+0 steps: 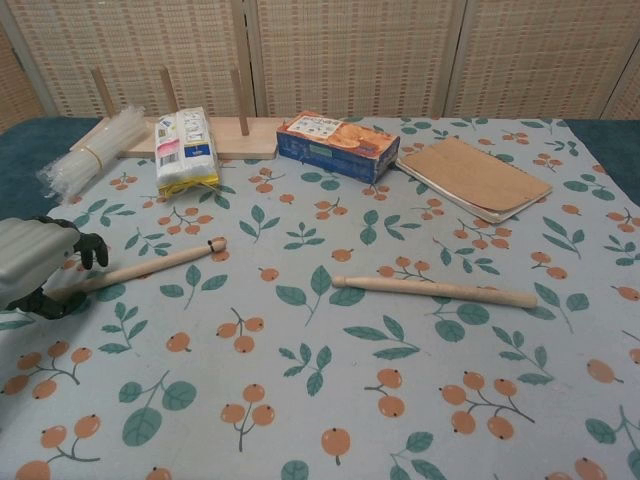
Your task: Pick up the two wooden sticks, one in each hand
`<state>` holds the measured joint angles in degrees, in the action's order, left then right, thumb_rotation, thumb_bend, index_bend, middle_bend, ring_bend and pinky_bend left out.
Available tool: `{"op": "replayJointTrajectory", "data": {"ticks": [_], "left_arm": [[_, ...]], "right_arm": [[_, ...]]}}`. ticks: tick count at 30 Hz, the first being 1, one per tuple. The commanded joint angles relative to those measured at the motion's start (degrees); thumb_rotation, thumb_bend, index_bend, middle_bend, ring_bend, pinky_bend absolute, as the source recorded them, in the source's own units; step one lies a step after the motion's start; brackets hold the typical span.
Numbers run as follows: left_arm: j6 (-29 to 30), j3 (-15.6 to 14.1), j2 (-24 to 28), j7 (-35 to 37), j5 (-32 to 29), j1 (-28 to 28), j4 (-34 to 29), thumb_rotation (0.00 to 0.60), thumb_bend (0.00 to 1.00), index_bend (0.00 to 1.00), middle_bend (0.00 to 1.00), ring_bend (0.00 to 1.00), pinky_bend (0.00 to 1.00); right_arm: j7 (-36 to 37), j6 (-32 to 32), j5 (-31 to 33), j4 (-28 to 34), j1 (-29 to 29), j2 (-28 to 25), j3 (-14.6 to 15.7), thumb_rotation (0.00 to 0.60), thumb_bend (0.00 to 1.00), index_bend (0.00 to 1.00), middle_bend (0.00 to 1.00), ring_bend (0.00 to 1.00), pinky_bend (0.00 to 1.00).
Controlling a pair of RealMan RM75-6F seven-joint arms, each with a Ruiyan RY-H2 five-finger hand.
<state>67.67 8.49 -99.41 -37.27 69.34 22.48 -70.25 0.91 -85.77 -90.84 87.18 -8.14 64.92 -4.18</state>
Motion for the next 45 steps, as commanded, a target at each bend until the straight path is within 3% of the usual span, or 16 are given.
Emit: {"op": "replayJointTrajectory", "data": {"ticks": [1, 9, 20, 29, 33, 45], "left_arm": [[0.2, -0.1, -0.9, -0.8, -0.5, 0.5, 1.1, 0.600, 0.39, 0.41, 0.40, 0.21, 0.17], [-0.3, -0.2, -2.1, -1.1, -1.5, 1.2, 3.7, 0.600, 0.39, 0.48, 0.45, 0.24, 0.17], [-0.1, -0.5, -2.9, -2.6, -2.1, 1.8, 5.9, 0.600, 0.41, 0.62, 0.58, 0.33, 0.17], [1.2, -1.2, -3.5, -1.1, -0.7, 1.8, 7.2, 0.600, 0.50, 0.74, 0.70, 0.39, 0.16], [2.2, -1.6, -3.8, 0.3, 0.7, 1.8, 8.4, 0.600, 0.54, 0.79, 0.74, 0.41, 0.16], [7.7, -2.9, -4.9, 11.4, 7.8, 1.3, 13.8, 0.600, 0.54, 0.82, 0.76, 0.43, 0.15]], "right_arm": [[0.0, 0.1, 0.1, 0.0, 0.0, 0.0, 0.0, 0.600, 0.34, 0.00, 0.00, 0.00, 0.00], [0.0, 0.2, 0.7, -0.1, 0.1, 0.0, 0.0, 0.600, 0.34, 0.00, 0.00, 0.00, 0.00], [-0.4, 0.3, 1.0, -0.1, 0.1, 0.0, 0.0, 0.600, 0.34, 0.00, 0.00, 0.00, 0.00], [-0.8, 0.6, 0.9, 0.0, 0.1, 0.1, 0.4, 0.600, 0.34, 0.00, 0.00, 0.00, 0.00], [-1.1, 0.6, 1.0, 0.2, 0.2, 0.1, 0.5, 0.600, 0.34, 0.00, 0.00, 0.00, 0.00], [-4.1, 3.2, 0.4, 1.3, -1.4, 0.2, 0.7, 0.600, 0.34, 0.00, 0.00, 0.00, 0.00]]}}
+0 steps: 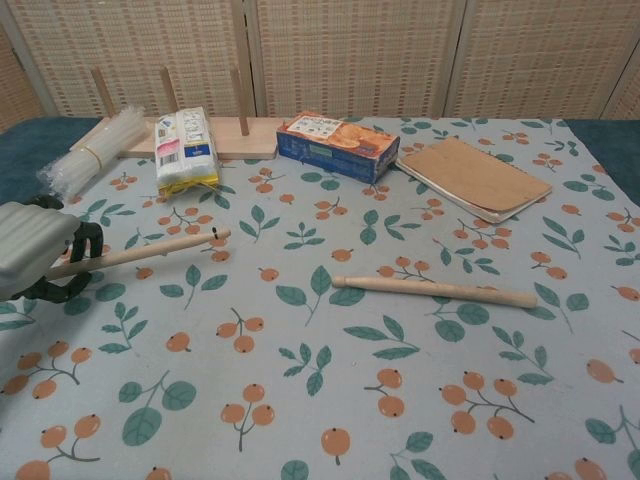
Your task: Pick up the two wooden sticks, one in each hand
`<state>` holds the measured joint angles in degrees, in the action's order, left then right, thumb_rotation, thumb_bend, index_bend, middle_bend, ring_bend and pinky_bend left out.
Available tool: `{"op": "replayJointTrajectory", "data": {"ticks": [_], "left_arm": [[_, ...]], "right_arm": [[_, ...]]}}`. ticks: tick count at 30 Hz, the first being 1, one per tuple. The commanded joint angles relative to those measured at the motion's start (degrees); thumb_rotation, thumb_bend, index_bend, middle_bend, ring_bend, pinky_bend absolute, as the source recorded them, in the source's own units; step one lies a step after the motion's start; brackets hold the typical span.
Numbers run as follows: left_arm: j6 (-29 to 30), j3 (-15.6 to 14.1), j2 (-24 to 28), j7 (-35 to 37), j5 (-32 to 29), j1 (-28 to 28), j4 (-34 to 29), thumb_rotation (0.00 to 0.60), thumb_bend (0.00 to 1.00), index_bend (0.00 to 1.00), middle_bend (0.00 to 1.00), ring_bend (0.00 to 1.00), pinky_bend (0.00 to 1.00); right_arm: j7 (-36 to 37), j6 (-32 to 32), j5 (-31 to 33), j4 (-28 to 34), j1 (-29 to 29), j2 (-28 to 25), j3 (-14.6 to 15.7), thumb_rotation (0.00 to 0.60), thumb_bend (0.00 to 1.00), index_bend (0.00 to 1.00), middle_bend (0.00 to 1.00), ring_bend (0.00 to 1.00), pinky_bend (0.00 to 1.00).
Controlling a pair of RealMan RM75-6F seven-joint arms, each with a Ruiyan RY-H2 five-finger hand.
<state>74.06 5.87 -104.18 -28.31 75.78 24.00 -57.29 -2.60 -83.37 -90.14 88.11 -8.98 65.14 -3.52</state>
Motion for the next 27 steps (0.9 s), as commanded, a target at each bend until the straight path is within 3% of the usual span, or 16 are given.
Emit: {"op": "replayJointTrajectory", "data": {"ticks": [1, 8, 14, 27], "left_arm": [[1.8, -0.5, -0.1, 3.8, 1.9, -0.4, 1.1, 0.600, 0.54, 0.82, 0.76, 0.43, 0.15], [8.3, -1.6, 3.2, 17.8, 7.3, -2.8, -1.7, 0.600, 0.54, 0.82, 0.76, 0.44, 0.15], [11.1, -2.4, 7.0, 17.6, 9.1, -4.5, -5.3, 0.600, 0.53, 0.82, 0.76, 0.44, 0.15], [12.8, -2.6, 12.4, 16.5, 10.8, -6.3, -9.7, 0.600, 0.53, 0.82, 0.76, 0.44, 0.15]], "right_arm": [[-1.0, 1.4, -0.4, 0.7, -1.0, 0.1, 0.1, 0.600, 0.34, 0.00, 0.00, 0.00, 0.00], [-9.3, 11.6, -0.4, 5.3, -7.0, 1.7, 0.4, 0.600, 0.34, 0.12, 0.18, 0.00, 0.00], [-18.4, 16.2, 2.4, 6.3, -9.6, 6.9, 0.2, 0.600, 0.34, 0.20, 0.25, 0.00, 0.00], [-30.4, 22.2, 9.8, 3.4, -14.5, 18.6, -1.4, 0.600, 0.34, 0.24, 0.30, 0.00, 0.00]]}}
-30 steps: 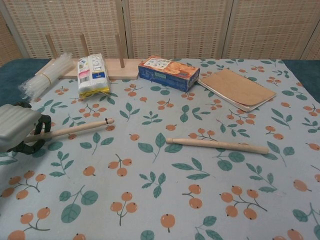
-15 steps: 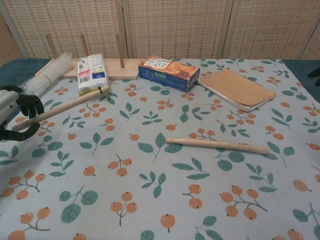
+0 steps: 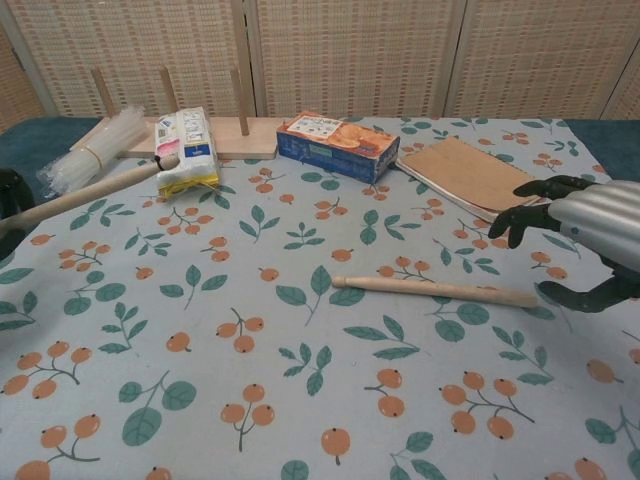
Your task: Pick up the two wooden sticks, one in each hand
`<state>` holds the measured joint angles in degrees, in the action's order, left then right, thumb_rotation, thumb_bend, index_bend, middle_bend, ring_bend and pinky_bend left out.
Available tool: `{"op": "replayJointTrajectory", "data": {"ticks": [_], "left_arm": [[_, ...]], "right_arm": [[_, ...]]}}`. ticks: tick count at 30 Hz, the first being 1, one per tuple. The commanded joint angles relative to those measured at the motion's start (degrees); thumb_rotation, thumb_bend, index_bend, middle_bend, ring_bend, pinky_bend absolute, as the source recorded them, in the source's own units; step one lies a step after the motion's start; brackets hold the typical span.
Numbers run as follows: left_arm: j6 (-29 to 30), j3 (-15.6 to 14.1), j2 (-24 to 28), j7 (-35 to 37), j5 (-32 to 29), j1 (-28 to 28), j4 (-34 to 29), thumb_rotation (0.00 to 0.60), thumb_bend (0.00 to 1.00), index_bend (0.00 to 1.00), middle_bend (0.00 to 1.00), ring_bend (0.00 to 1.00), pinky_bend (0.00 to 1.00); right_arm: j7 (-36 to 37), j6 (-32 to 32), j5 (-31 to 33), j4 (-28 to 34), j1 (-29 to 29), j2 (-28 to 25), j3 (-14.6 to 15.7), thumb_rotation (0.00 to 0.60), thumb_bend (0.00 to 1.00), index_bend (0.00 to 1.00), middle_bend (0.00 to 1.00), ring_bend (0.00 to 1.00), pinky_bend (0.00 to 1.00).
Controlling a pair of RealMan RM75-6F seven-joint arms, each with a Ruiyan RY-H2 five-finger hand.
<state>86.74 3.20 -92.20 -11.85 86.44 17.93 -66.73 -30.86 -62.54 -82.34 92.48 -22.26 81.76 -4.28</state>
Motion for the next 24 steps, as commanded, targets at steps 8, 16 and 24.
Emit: {"op": "replayJointTrajectory", "data": {"ticks": [8, 16, 24], "left_arm": [[0.5, 0.4, 1.7, 0.9, 0.2, -1.0, -0.8, 0.600, 0.52, 0.82, 0.76, 0.45, 0.15], [0.4, 0.7, 2.1, 2.1, 0.6, -1.3, -0.9, 0.600, 0.52, 0.82, 0.76, 0.45, 0.15], [1.2, 0.9, 2.9, 1.7, 1.5, -1.5, -1.7, 0.600, 0.52, 0.82, 0.76, 0.45, 0.15]], "right_arm": [[-7.5, 3.8, 6.8, -4.0, -3.9, 6.1, -1.2, 0.600, 0.34, 0.26, 0.32, 0.04, 0.00], [-10.8, 5.7, 11.0, -7.2, -6.0, 9.3, -1.0, 0.600, 0.34, 0.29, 0.34, 0.07, 0.00], [-14.6, 5.4, 12.7, -8.7, -7.3, 11.2, 0.2, 0.600, 0.34, 0.35, 0.37, 0.11, 0.04]]}}
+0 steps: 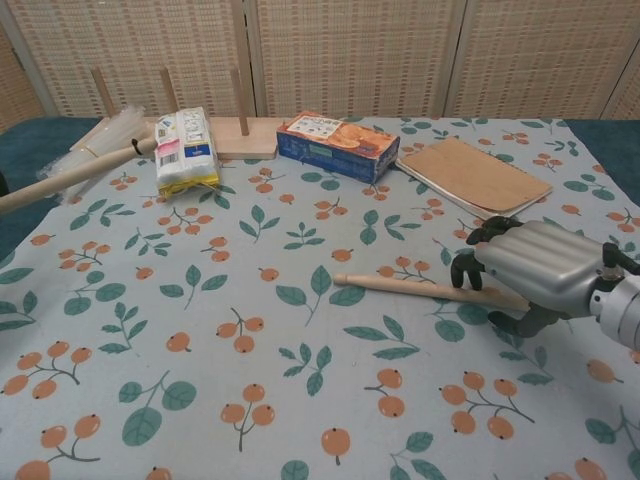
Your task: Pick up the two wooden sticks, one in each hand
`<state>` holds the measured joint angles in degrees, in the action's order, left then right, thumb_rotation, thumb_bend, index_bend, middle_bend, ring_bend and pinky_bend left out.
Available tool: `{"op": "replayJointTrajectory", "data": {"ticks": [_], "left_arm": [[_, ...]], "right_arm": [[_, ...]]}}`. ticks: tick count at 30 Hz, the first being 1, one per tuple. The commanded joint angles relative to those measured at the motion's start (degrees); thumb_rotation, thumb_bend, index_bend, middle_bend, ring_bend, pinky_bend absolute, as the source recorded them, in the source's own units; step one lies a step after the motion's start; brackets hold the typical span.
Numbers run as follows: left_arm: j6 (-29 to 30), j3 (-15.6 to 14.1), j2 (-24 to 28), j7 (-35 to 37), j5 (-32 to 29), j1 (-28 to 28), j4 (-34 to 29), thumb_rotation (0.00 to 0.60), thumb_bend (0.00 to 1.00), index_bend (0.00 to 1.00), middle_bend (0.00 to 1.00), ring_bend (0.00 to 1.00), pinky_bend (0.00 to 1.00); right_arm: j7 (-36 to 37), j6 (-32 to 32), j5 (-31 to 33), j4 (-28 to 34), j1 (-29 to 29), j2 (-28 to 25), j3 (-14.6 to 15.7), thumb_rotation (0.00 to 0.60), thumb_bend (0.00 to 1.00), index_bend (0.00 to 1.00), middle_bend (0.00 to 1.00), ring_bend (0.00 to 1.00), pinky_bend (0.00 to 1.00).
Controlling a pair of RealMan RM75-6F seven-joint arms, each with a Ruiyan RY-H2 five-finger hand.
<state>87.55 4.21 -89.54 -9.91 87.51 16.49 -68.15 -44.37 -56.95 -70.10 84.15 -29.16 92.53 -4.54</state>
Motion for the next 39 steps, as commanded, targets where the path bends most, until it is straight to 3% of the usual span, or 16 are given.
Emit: {"op": "replayJointTrajectory", "data": {"ticks": [1, 5, 14, 20, 27, 32, 36, 39], "left_arm": [[0.6, -0.1, 0.3, -0.4, 0.7, -0.1, -0.5, 0.600, 0.52, 0.82, 0.76, 0.45, 0.15], [1.1, -0.1, 0.6, -1.2, 1.2, -0.3, -0.9, 0.600, 0.52, 0.82, 0.76, 0.45, 0.14], [0.9, 0.3, 0.9, -1.2, 1.1, -0.5, -1.2, 0.600, 0.52, 0.82, 0.76, 0.45, 0.14], [0.5, 0.7, 1.1, -1.2, 0.6, -0.6, -1.2, 0.600, 0.52, 0.82, 0.76, 0.45, 0.14], [0.1, 0.8, 1.1, -1.4, 0.5, -0.6, -1.1, 0.600, 0.51, 0.82, 0.76, 0.45, 0.14], [-0.1, 0.9, 1.0, -1.5, 0.3, -0.6, -0.8, 0.600, 0.51, 0.82, 0.76, 0.45, 0.14], [-0.5, 1.2, 1.0, -1.4, -0.2, -0.6, -0.8, 0.600, 0.51, 0.82, 0.76, 0.45, 0.14], [-1.3, 1.7, 1.2, -1.0, -1.0, -0.5, -1.1, 0.600, 0.51, 0.82, 0.76, 0.45, 0.14]], "right_arm": [[-1.5, -0.4, 0.5, -0.4, -0.4, 0.6, 0.6, 0.600, 0.34, 0.36, 0.38, 0.12, 0.05], [-3.4, -1.4, 1.3, -0.5, -0.5, 1.1, 1.0, 0.600, 0.34, 0.39, 0.41, 0.15, 0.11], [-9.5, -2.9, 3.9, 1.0, -1.2, 1.1, 2.2, 0.600, 0.34, 0.41, 0.42, 0.17, 0.13], [-11.4, -4.7, 3.7, 1.9, -1.3, 1.0, 2.9, 0.600, 0.34, 0.66, 0.61, 0.40, 0.28], [-11.9, -5.5, 3.6, 2.1, -1.7, 1.0, 3.2, 0.600, 0.34, 0.74, 0.67, 0.46, 0.31], [-11.3, -5.7, 3.3, 1.5, -1.8, 1.0, 3.6, 0.600, 0.34, 0.88, 0.79, 0.57, 0.36], [-6.7, -7.0, -0.3, 0.2, -1.3, 0.8, 4.1, 0.600, 0.35, 0.99, 0.88, 0.66, 0.41], [-1.9, -9.2, -3.9, -0.1, -0.5, -0.3, 4.4, 0.600, 0.35, 1.00, 0.90, 0.69, 0.43]]}}
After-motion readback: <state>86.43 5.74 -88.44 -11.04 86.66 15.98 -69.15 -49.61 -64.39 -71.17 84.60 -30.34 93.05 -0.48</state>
